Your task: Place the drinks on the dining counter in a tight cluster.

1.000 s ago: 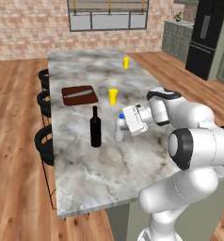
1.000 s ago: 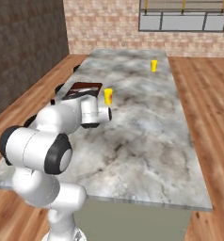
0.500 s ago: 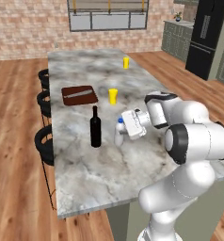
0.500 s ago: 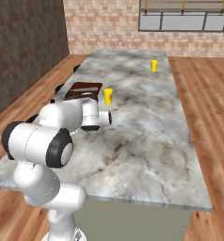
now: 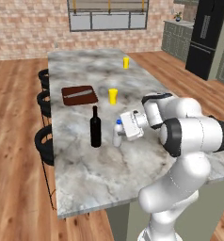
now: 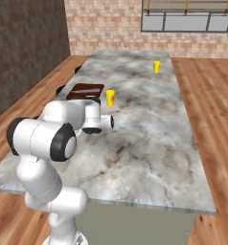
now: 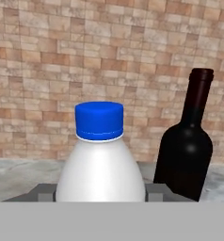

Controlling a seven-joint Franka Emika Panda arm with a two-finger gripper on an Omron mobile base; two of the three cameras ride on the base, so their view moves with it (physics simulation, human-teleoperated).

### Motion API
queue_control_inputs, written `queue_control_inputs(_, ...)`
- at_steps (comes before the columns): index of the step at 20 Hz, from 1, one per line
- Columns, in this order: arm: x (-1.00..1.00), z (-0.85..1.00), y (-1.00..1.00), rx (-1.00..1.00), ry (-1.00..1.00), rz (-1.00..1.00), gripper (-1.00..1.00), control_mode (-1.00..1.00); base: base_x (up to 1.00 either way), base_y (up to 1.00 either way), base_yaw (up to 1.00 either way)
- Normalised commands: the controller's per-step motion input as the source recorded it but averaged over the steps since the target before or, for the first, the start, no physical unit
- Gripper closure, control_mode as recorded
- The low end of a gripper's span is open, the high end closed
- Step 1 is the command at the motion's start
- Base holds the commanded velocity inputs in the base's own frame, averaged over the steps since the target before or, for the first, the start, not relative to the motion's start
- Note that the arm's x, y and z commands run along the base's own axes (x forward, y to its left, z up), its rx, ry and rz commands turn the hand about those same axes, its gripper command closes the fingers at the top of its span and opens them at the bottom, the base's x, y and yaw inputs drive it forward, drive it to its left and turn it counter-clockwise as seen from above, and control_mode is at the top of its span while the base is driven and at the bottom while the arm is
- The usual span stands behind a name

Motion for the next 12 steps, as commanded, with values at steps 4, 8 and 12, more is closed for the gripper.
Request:
queue_control_inputs(4, 0.57, 0.00, 0.00, 0.00, 0.00, 0.00, 1.00, -1.00, 0.00, 0.00, 0.00)
queue_control_inputs(8, 0.27, -0.04, 0.00, 0.00, 0.00, 0.00, 1.00, -1.00, 0.00, 0.00, 0.00)
queue_control_inputs(12, 0.09, -0.32, 0.05, 0.00, 0.01, 0.00, 1.00, -1.00, 0.00, 0.00, 0.00)
